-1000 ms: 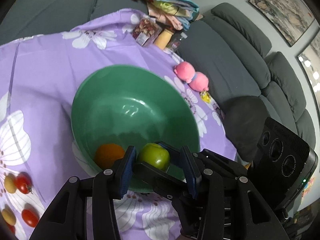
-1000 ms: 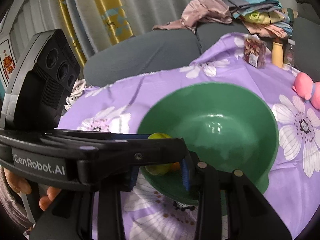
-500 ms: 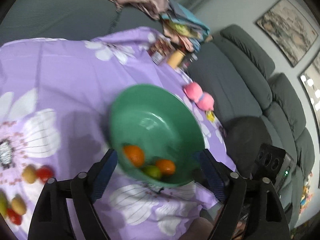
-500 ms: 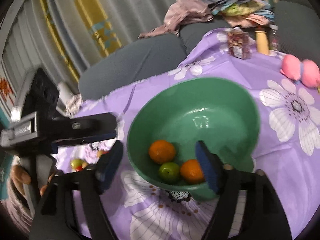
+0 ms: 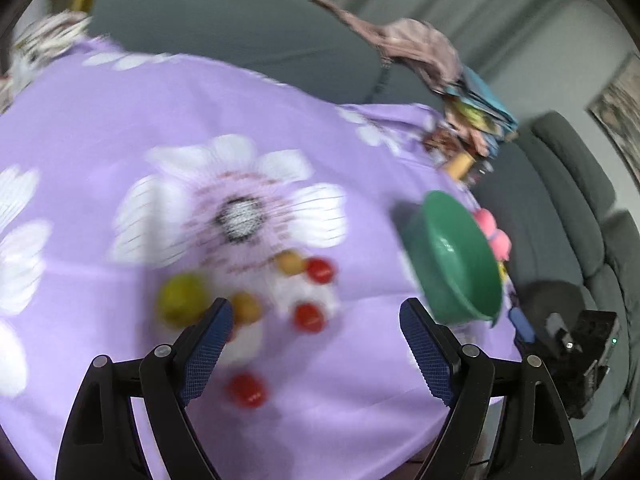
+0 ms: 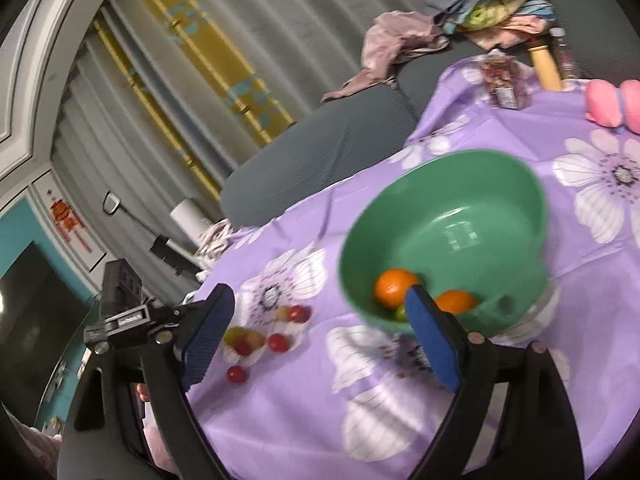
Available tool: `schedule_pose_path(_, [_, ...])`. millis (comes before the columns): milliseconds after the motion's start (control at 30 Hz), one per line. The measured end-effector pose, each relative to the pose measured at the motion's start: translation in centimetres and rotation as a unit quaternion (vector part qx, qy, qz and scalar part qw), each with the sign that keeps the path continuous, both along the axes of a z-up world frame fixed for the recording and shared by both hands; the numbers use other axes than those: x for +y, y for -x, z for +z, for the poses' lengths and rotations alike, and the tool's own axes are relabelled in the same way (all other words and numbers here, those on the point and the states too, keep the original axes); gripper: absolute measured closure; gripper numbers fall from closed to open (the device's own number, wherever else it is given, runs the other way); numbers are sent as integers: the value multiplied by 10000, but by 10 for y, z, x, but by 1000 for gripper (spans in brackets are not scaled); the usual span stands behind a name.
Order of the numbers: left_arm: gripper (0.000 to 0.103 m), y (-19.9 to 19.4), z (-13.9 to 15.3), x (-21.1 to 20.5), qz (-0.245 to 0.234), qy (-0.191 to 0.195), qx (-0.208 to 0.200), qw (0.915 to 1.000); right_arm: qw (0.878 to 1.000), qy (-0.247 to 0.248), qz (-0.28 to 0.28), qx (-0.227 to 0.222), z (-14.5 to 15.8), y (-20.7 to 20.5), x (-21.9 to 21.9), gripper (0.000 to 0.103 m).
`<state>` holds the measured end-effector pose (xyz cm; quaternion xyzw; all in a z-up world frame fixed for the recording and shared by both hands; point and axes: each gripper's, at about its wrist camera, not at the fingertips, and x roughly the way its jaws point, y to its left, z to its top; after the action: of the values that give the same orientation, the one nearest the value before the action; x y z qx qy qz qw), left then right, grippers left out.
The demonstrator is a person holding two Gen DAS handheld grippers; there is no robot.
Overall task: Organize fruits
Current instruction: 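Move the left gripper back over the remaining fruit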
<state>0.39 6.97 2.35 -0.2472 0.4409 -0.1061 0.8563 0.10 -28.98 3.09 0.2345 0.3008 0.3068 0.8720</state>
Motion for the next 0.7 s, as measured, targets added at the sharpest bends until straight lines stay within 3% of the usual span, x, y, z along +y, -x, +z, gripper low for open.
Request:
schedule_pose_path(100, [18, 18, -10, 20, 180, 84, 128, 9997, 9995, 68, 296, 20, -2, 3, 19, 8])
schedule_pose_path(333, [18, 47, -24, 42, 225, 329, 243, 9989, 9945, 434, 902, 304, -19, 5, 66, 7])
schedule_pose_path(467, [18, 52, -22, 42, 164, 173, 202, 9995, 9902, 755, 1108, 382, -25, 3, 90, 8])
schedule_pose_path(700, [18, 54, -21, 23, -236, -425, 117, 9987, 9806, 1347, 1362, 427, -36, 8, 120, 8])
